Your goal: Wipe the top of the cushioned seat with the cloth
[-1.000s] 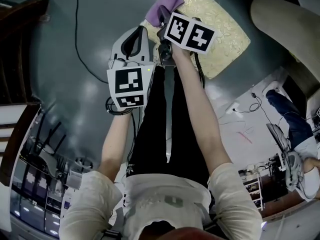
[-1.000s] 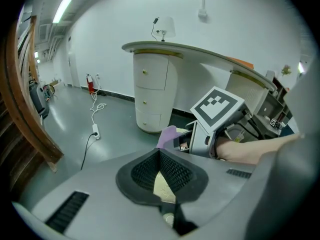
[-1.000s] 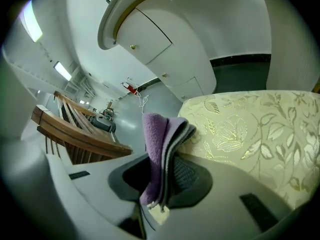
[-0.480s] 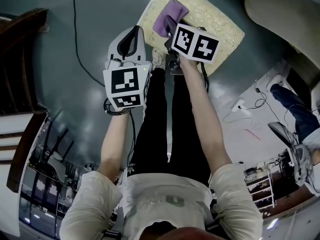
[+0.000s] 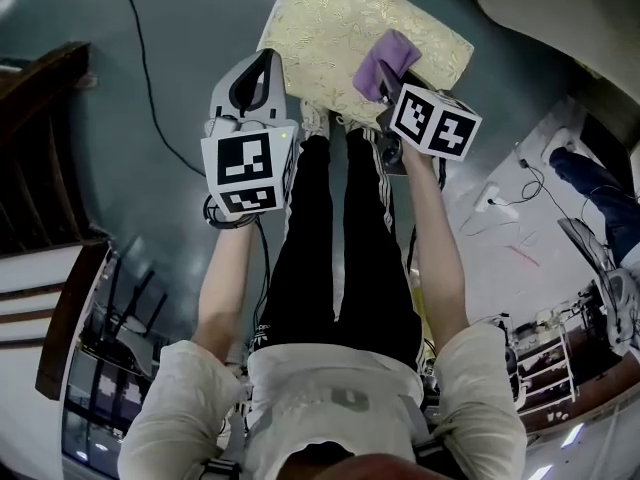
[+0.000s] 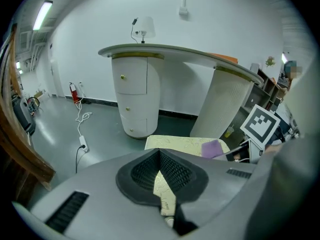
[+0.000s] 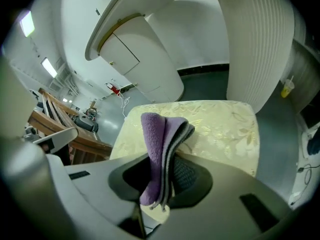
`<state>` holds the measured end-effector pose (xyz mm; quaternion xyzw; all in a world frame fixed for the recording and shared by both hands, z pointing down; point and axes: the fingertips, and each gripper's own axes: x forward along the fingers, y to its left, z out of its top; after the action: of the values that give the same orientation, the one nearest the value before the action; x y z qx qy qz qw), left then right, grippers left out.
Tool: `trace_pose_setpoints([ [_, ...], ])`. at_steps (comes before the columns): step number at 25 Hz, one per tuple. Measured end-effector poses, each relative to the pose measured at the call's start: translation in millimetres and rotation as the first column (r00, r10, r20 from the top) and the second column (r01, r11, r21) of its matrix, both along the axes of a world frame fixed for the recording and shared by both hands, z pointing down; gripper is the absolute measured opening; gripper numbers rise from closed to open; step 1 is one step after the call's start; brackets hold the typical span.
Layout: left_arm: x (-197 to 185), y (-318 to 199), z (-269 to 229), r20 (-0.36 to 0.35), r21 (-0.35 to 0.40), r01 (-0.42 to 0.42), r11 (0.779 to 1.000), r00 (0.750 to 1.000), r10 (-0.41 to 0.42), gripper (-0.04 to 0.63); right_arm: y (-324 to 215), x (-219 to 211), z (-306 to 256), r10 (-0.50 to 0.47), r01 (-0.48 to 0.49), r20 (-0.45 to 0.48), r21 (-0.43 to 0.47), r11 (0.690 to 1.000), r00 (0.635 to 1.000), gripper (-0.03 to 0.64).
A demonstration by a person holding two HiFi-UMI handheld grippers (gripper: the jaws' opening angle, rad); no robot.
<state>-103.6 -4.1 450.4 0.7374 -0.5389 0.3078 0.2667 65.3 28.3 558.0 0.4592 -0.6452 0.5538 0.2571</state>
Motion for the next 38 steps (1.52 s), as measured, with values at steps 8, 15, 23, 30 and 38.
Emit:
trace_pose_setpoints([
  [8, 16, -3, 3, 0.012, -0.008, -0.07, 0.998, 0.997, 0.07, -0.008, 27, 84, 2, 0.063, -0.064, -0.133, -0.007, 0.998, 0.989, 0.091],
  [15, 29, -2, 4, 0.003, -0.007, -0.098, 0.995, 0.995, 0.098, -0.008, 46, 134, 5, 0.013, -0.017, -0.295, -0.009, 1.0, 0.955, 0.091],
  [23, 33, 0, 4, 0.002, -0.013, -0.105, 0.994, 0.994, 0.105, -0.008, 50, 142, 9, 0.004, -0.011, -0.342, -0.019, 1.0, 0.94, 0.089],
  [30, 28, 2, 5, 0.006, -0.016, -0.101, 0.995, 0.995, 0.101, -0.008, 52, 148, 11, -0.015, 0.01, -0.403, -0.013, 1.0, 0.915, 0.089],
  [38, 22, 5, 5, 0.005, -0.02, -0.089, 0.996, 0.996, 0.089, -0.008, 54, 155, 19, -0.078, 0.069, -0.471, -0.038, 0.997, 0.878, 0.089],
])
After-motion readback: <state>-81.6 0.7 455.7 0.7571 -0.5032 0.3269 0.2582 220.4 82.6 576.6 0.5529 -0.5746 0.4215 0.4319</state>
